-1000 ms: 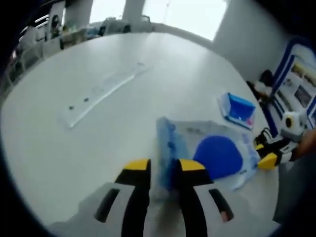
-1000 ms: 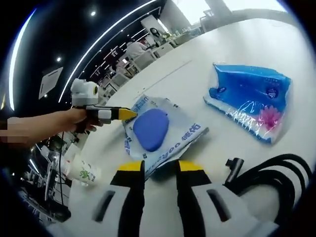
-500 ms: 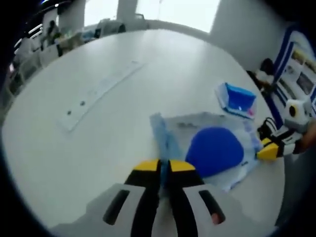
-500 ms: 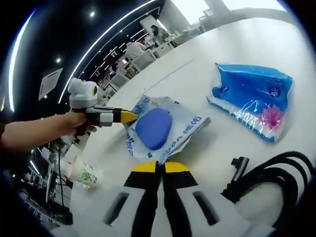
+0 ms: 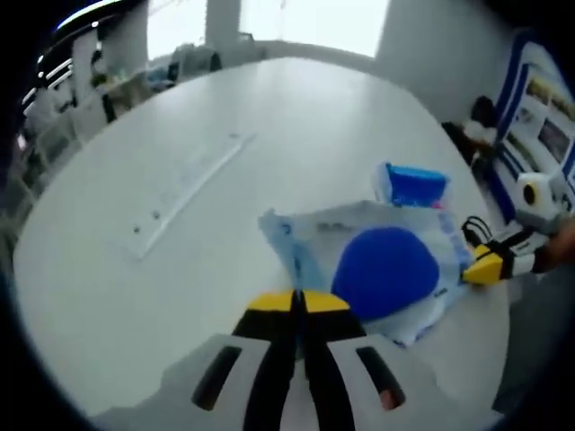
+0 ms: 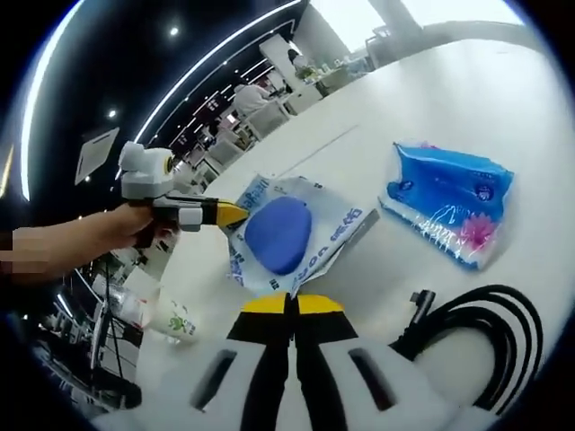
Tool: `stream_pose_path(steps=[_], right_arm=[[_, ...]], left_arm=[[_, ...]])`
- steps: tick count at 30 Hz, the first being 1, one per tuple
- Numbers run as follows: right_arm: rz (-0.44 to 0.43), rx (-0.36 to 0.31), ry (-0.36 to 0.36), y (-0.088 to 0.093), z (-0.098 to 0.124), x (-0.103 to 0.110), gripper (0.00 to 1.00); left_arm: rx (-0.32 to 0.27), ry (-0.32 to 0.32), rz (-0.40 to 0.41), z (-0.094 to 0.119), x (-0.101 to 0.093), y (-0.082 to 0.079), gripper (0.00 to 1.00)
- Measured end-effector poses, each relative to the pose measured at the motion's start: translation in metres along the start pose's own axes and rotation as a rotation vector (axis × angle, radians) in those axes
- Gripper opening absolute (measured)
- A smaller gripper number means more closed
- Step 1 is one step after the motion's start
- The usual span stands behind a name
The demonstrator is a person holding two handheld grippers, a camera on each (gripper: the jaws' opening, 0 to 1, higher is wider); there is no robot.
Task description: Arrange the tabletop items into an orderly group along one side of the table until the central work area is clear of visible clutter.
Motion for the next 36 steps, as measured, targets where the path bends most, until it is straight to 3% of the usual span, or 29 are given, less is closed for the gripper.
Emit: stream_pose_path(steps=[21,36], right_arm=[[0.059,-0.036,-0.070,-0.022,0.048,0.024,0.00],[0.122,-0.005,-0.117,-0.025,0.072,0.028,0.00]], left_arm=[[-0.052,-0.073,0.029,0.058,-0.034,-0.015,0.00],[-0.094,-0.121,0.109,0.096,-0.064,-0.008,0.00]])
Point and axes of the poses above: the point that each gripper's makers call its tool centre point, and the gripper's own axes: z roughly backward along the fingers, x roughly to its left, y roughly out of its underside, the point moved 10 cm from there along z, roughly backward along the fingers, and after that the axes turned 6 degrees about -z, right-handed, at the moved point
